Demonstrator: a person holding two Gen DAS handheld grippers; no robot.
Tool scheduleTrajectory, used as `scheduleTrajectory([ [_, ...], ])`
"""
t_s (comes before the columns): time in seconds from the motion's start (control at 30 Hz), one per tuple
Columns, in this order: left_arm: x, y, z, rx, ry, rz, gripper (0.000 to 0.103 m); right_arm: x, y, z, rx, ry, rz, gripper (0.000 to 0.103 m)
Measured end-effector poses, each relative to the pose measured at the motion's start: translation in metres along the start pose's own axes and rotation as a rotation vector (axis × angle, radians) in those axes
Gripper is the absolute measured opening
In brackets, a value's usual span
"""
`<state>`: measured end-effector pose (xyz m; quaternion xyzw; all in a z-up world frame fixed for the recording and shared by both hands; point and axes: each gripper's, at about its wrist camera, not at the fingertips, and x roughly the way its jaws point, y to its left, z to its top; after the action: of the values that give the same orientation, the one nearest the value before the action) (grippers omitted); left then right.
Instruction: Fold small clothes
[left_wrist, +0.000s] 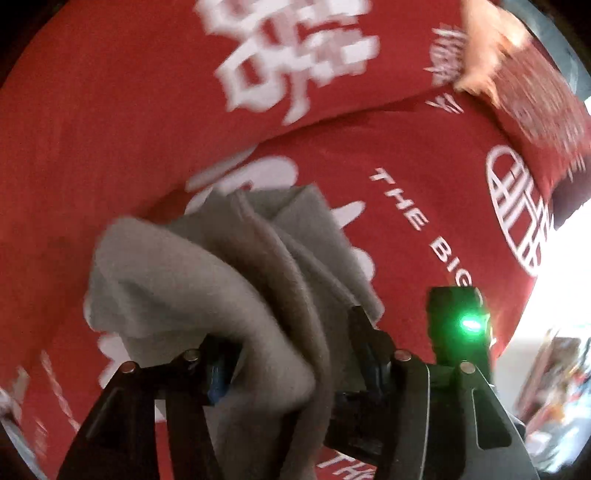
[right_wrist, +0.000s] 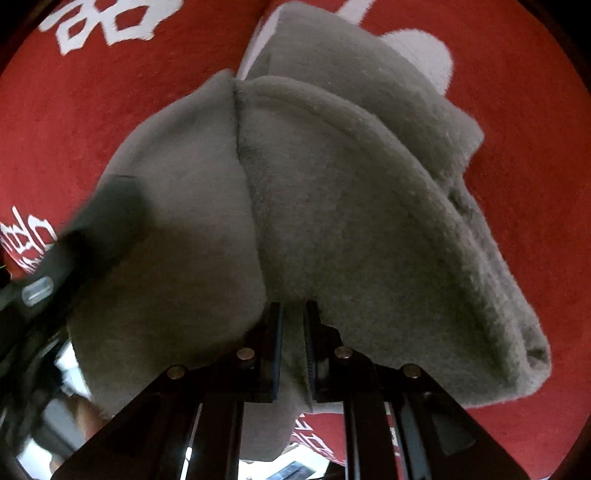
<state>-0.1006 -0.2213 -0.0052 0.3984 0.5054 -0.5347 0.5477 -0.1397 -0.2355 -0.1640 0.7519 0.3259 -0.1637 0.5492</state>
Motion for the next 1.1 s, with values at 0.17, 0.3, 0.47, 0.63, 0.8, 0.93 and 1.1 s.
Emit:
scheduleTrajectory([
  [0.17,-0.030,-0.009,0.009,0.025,-0.066,-0.099,0.058,0.000,-0.004,0.009,0.043,-0.009,0.033,0.014],
  [0.3,-0.053,0.019,0.002,-0.066,-0.149,-0.124,0.058,-0.018,-0.006,0.015,0.052,-0.068,0.071,0.015],
  [0.47,-0.046,0.087,-0.030,-0.242,-0.124,-0.010,0.058,-0.029,-0.012,0.034,0.124,-0.125,0.173,0.031],
  [0.63,-0.015,0.153,-0.073,-0.437,-0.012,0.037,0.058,-0.038,-0.045,0.030,0.269,-0.133,0.355,0.045],
  [0.8,0.005,0.174,-0.098,-0.506,0.018,0.041,0.058,-0.070,-0.071,0.028,0.295,-0.096,0.430,0.046],
  [0.93,0.013,0.173,-0.107,-0.532,0.030,0.016,0.058,-0.086,-0.088,0.028,0.340,-0.096,0.464,0.053],
  [1.1,0.013,0.172,-0.113,-0.544,0.023,0.005,0.058,-0.099,-0.093,0.033,0.344,-0.137,0.483,0.069],
])
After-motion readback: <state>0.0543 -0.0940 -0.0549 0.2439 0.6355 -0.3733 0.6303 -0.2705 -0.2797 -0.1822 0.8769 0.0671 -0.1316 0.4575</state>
